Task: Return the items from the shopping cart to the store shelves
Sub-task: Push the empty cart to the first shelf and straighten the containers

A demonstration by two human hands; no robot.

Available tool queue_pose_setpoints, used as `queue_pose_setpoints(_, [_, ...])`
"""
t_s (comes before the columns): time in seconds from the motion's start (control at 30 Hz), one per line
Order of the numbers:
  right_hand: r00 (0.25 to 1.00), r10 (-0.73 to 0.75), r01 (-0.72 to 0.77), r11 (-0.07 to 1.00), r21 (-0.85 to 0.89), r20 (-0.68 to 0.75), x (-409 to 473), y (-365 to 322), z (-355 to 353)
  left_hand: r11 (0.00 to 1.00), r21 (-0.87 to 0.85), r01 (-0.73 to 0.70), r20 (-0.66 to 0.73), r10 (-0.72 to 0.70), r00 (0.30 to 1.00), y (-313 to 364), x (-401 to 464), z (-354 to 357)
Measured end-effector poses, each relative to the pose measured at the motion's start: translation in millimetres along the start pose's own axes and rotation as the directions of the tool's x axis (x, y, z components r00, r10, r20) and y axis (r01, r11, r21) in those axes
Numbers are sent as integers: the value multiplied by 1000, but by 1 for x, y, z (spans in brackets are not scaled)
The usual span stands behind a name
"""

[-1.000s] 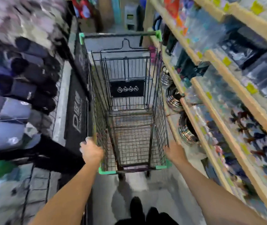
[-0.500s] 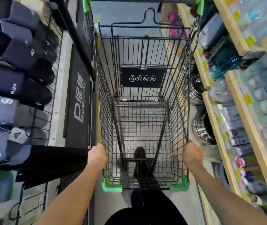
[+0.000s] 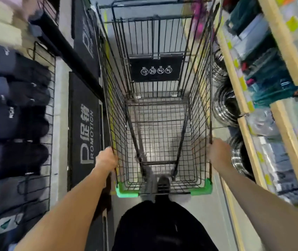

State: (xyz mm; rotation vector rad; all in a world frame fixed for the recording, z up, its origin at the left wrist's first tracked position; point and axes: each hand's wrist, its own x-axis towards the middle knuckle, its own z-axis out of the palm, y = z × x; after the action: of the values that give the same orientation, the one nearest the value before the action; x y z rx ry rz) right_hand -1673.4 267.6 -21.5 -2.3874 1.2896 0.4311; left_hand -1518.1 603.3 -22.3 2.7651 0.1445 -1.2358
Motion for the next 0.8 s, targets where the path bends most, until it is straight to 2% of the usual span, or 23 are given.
queue_pose_setpoints(0.13, [1000, 12, -11, 999, -48, 25, 66, -50, -28, 1000, 3, -12, -97, 12, 995, 49, 49, -51])
queue_pose_setpoints(0.3, [999, -24, 30, 982, -189, 36, 133, -116, -56, 999, 21, 36, -47, -35, 998, 93, 115, -121])
queue_pose_setpoints(0.37, [998, -28, 39, 977, -209, 54, 158, -145, -69, 1000, -1, 30, -56, -30, 998, 112, 138, -152])
queue_pose_setpoints(0.53, [991, -80, 107, 955, -276, 108, 231, -217, -97, 996, 84, 24, -79, -17, 997, 163, 188, -231])
queue_pose_setpoints(0.7, [996, -60, 68, 988, -136, 65, 321, -284, -109, 998, -14, 57, -90, -58, 994, 207, 257, -299])
queue_pose_setpoints(0.8, [994, -105, 107, 990, -87, 30, 375, -326, -122, 994, -84, 72, -86, -80, 993, 231, 304, -335])
